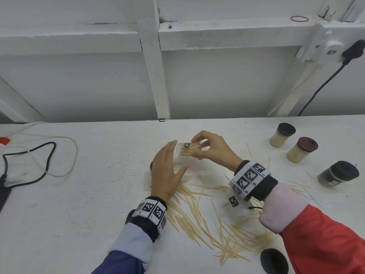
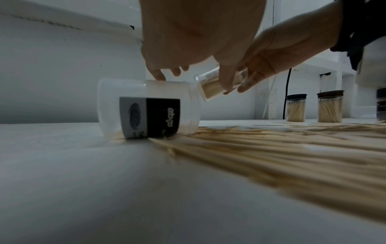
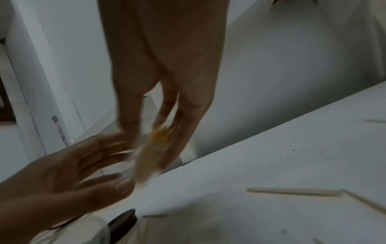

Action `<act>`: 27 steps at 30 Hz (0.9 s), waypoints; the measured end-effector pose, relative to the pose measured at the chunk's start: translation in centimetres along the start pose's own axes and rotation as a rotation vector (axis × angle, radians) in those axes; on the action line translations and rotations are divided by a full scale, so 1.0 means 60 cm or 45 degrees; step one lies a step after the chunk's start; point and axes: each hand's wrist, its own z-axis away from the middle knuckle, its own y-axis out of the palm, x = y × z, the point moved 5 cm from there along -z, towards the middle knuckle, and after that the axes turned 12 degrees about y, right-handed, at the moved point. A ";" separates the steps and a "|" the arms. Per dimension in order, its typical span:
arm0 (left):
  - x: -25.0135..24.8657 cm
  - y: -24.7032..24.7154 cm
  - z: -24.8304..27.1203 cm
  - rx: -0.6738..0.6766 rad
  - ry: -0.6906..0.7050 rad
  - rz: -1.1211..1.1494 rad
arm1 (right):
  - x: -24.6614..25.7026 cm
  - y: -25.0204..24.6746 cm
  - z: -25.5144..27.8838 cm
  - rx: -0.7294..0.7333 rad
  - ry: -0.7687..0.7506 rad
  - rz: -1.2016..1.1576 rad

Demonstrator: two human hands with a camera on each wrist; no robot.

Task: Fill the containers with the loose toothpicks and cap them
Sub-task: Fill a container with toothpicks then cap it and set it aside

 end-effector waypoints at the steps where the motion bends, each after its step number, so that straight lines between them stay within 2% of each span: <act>1: 0.002 -0.001 0.001 -0.012 -0.024 0.002 | -0.002 0.002 0.001 0.037 0.014 -0.011; 3: 0.001 0.000 0.001 -0.009 -0.022 -0.006 | -0.004 0.006 0.004 0.128 0.034 -0.043; 6: -0.001 0.001 0.000 0.001 0.005 -0.004 | -0.009 -0.002 0.003 0.067 0.029 -0.013; 11: -0.002 0.003 -0.003 -0.003 0.055 -0.027 | -0.016 0.003 0.004 0.076 0.029 0.041; 16: -0.006 0.004 -0.003 -0.001 0.146 -0.058 | -0.018 0.014 0.010 0.126 0.001 0.009; 20: -0.005 0.005 -0.001 -0.003 0.115 -0.036 | -0.023 0.012 0.008 0.164 0.068 -0.029; 22: -0.007 0.003 -0.003 -0.023 0.132 -0.010 | -0.025 0.011 0.009 0.127 0.097 -0.047; 24: -0.011 0.001 -0.003 -0.039 0.145 0.020 | -0.026 0.006 0.010 0.011 0.073 0.078; 27: -0.012 -0.001 -0.003 -0.022 0.143 0.033 | -0.031 0.004 0.011 -0.010 0.078 0.092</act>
